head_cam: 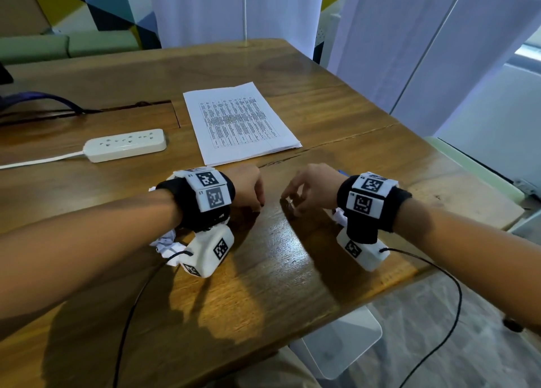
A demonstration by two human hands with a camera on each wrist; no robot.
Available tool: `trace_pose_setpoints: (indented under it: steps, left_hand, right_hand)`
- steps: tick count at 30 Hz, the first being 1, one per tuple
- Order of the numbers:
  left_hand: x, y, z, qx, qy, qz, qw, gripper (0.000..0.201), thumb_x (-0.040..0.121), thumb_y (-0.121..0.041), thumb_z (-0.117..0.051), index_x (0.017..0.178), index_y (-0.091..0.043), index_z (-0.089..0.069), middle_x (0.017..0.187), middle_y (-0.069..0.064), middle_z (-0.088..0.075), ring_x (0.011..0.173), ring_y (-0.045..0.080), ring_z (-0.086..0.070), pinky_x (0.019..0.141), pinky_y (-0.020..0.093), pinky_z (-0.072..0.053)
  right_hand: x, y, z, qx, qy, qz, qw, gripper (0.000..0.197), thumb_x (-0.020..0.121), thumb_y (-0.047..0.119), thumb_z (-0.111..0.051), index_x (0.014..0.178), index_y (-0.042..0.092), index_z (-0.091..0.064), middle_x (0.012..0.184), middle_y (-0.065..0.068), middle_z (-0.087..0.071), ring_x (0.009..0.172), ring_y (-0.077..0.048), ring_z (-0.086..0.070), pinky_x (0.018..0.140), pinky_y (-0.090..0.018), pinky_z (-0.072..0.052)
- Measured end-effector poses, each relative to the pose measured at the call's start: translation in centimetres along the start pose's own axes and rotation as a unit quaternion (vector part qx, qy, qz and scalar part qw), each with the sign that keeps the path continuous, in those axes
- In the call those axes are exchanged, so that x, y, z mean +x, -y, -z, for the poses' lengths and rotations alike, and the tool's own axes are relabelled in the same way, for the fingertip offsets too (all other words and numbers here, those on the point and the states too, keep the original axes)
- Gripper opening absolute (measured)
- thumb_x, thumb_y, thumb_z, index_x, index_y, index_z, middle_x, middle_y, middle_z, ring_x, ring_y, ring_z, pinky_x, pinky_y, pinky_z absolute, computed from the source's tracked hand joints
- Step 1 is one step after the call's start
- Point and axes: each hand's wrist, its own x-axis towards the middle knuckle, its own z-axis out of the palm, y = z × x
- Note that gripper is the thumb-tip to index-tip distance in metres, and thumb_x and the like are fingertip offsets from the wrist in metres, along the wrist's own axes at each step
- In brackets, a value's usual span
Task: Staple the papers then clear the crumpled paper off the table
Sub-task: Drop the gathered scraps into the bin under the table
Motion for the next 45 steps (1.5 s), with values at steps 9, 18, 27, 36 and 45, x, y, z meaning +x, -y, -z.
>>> trace_pose_setpoints:
  steps: [9,18,27,36,45]
  left_hand:
    - [-0.4,0.2,0.0,0.009,0.004,-0.007,1.0,0.019,0.08,-0.015,-0.072,0.098,-0.012,-0.075,0.099,0.004,-0.074,0.073,0.007,-0.055,0.054,0.012,-0.037]
    - [-0.3,0.0,-0.1,0.022,0.012,-0.012,1.0,0.019,0.08,-0.017,-0.072,0.098,-0.013,-0.075,0.096,0.002,-0.073,0.062,0.001,-0.051,0.057,0.013,-0.039]
    - [-0.1,-0.2,-0.4,0.018,-0.003,-0.003,1.0,0.015,0.079,-0.021,-0.072,0.092,-0.015,-0.076,0.08,-0.005,-0.067,0.064,0.002,-0.053,0.055,0.015,-0.041]
    - [1.4,-2.9,-1.3,0.019,-0.035,-0.026,0.999,0.015,0.078,-0.024,-0.074,0.09,-0.016,-0.076,0.089,-0.002,-0.073,0.074,0.007,-0.057,0.054,0.014,-0.038]
    - [2.3,-3.6,-1.3,-0.004,-0.041,-0.039,0.998,0.022,0.077,-0.008,-0.073,0.098,-0.012,-0.071,0.098,0.002,-0.075,0.092,0.014,-0.067,0.062,0.014,-0.038]
  right_hand:
    - [1.7,-0.8,0.1,0.093,0.018,-0.015,0.995,0.016,0.067,0.022,-0.082,0.082,0.022,-0.079,0.087,0.002,-0.074,0.083,-0.018,-0.07,0.084,-0.033,-0.057]
    - [1.8,-0.6,0.2,0.092,0.06,-0.02,0.994,0.005,0.076,0.017,-0.076,0.08,0.018,-0.073,0.075,0.006,-0.067,0.063,-0.013,-0.065,0.079,-0.033,-0.059]
    - [1.7,-1.3,1.6,0.088,0.035,0.008,0.996,0.005,0.084,0.018,-0.067,0.082,0.013,-0.068,0.073,0.002,-0.069,0.058,-0.003,-0.063,0.064,-0.02,-0.052]
    - [-0.5,-3.7,2.7,0.182,-0.015,-0.019,0.983,0.009,0.083,0.017,-0.067,0.084,0.008,-0.067,0.075,-0.004,-0.07,0.056,0.0,-0.063,0.068,-0.02,-0.054]
    - [-1.4,-4.2,1.9,0.202,-0.002,0.01,0.979,0.01,0.082,0.014,-0.069,0.073,0.015,-0.066,0.064,0.001,-0.067,0.049,0.001,-0.06,0.062,-0.015,-0.054]
